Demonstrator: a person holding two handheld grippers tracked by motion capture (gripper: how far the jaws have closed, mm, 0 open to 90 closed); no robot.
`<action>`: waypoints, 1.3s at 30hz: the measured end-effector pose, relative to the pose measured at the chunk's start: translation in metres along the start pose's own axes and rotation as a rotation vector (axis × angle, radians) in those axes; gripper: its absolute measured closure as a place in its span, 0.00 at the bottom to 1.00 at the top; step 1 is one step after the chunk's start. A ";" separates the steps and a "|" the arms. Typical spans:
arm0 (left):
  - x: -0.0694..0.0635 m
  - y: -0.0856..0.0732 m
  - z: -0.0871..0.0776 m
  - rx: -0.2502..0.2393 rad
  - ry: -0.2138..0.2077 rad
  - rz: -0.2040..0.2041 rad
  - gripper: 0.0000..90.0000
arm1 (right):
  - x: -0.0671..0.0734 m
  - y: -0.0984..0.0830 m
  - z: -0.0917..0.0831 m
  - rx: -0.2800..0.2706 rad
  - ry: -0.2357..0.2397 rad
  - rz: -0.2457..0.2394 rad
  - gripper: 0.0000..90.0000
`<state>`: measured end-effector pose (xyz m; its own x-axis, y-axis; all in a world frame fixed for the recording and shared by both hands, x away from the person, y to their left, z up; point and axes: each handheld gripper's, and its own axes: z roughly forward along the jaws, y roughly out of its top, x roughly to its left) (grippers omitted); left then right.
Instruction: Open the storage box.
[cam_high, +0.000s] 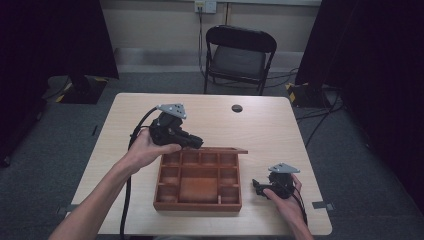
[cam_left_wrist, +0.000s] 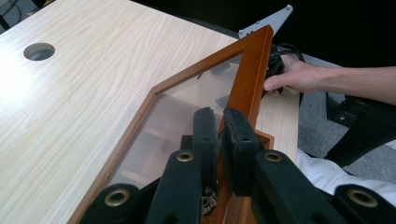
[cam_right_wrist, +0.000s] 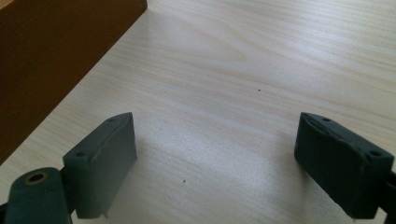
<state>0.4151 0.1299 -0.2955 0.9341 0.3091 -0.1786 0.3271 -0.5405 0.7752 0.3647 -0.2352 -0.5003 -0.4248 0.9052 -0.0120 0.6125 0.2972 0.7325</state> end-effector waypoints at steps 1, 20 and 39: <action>0.000 0.000 0.000 0.000 -0.001 0.000 0.93 | 0.000 0.000 0.000 0.000 0.000 0.000 0.13; 0.001 0.001 -0.001 0.006 0.000 -0.006 0.93 | 0.000 0.000 0.000 0.000 0.000 0.000 0.13; 0.002 0.001 -0.001 -0.001 -0.004 -0.011 0.93 | 0.000 0.000 0.000 0.000 0.000 0.000 0.13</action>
<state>0.4171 0.1307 -0.2947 0.9310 0.3120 -0.1893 0.3371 -0.5364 0.7737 0.3647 -0.2352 -0.5003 -0.4246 0.9053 -0.0118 0.6126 0.2969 0.7325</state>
